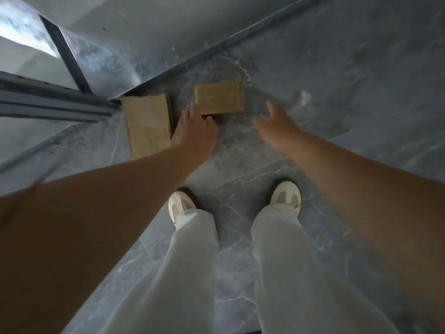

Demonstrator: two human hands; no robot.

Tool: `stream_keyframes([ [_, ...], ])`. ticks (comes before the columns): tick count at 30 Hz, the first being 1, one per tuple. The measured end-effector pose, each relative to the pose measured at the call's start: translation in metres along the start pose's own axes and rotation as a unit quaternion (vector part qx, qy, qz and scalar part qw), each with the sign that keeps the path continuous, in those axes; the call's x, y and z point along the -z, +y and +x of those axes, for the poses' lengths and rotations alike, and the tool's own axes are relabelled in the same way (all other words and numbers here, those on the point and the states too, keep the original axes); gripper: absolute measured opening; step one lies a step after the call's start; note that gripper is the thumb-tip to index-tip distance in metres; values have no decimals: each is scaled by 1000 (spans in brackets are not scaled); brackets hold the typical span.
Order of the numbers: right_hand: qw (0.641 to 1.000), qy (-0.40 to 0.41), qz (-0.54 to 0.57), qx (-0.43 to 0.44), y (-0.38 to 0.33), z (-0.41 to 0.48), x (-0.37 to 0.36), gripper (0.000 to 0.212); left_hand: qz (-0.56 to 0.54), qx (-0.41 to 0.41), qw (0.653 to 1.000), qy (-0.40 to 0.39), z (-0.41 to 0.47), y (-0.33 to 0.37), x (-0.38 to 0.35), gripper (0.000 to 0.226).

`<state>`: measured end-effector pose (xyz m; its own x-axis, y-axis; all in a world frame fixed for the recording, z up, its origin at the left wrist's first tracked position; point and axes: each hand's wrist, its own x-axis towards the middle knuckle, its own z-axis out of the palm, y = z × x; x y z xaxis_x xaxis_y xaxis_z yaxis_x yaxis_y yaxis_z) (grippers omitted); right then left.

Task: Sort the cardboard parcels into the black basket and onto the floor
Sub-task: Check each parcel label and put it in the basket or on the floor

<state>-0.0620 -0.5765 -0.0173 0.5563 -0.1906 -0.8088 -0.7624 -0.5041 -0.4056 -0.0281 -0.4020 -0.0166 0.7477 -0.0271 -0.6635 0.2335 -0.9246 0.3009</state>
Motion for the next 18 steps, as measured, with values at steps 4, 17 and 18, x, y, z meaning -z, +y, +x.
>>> stream_keyframes([
  [4,999,19,31,-16,-14,66,-17,59,-75,103,992,17,61,-11,-16,49],
  [17,976,-64,177,-109,-57,19,29,30,-280,108,953,-21,16,27,58,25],
  [18,974,-63,188,-105,-59,8,41,28,-290,110,950,-28,3,31,69,27],
])
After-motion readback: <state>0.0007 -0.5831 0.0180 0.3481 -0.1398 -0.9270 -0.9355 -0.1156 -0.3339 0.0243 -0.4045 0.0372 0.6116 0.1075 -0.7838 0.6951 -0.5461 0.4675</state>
